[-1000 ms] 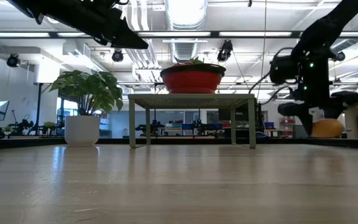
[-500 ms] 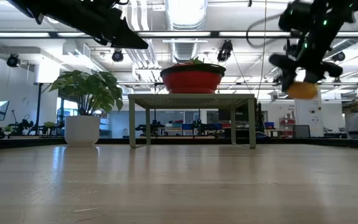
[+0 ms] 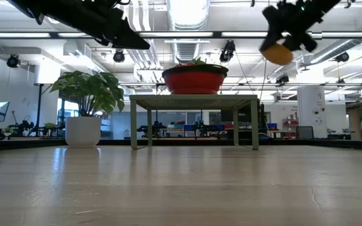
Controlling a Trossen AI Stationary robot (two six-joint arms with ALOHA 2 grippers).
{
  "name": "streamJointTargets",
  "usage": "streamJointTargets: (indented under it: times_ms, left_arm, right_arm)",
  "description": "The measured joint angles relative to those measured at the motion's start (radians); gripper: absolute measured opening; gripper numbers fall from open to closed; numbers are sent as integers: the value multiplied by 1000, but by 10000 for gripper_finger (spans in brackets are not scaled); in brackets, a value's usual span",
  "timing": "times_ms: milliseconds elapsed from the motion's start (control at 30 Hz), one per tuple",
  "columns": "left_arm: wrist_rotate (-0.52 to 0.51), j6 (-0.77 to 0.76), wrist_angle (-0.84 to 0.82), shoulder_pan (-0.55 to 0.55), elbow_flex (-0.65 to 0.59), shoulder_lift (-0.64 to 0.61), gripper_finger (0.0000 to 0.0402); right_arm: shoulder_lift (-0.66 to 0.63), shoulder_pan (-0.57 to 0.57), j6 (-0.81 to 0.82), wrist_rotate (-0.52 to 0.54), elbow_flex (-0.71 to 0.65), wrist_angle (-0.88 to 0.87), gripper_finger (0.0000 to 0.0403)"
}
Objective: Pick & Place Fruit
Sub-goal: Put the mango into the red strainer bowl on the shelf
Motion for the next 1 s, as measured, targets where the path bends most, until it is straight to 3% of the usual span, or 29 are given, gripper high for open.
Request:
streamJointTargets:
  times_ms: [300, 500, 1000]
  left_arm:
    - [0, 0, 0, 0, 0, 0, 222]
    - [0, 0, 0, 0, 0, 0, 222]
    - [0, 0, -7, 0, 0, 0, 222]
  right_arm:
    - [108, 114, -211, -9, 7, 383, 226]
    - [241, 125, -296, -8, 11, 536, 226]
    - [433, 135, -376, -10, 149, 587, 226]
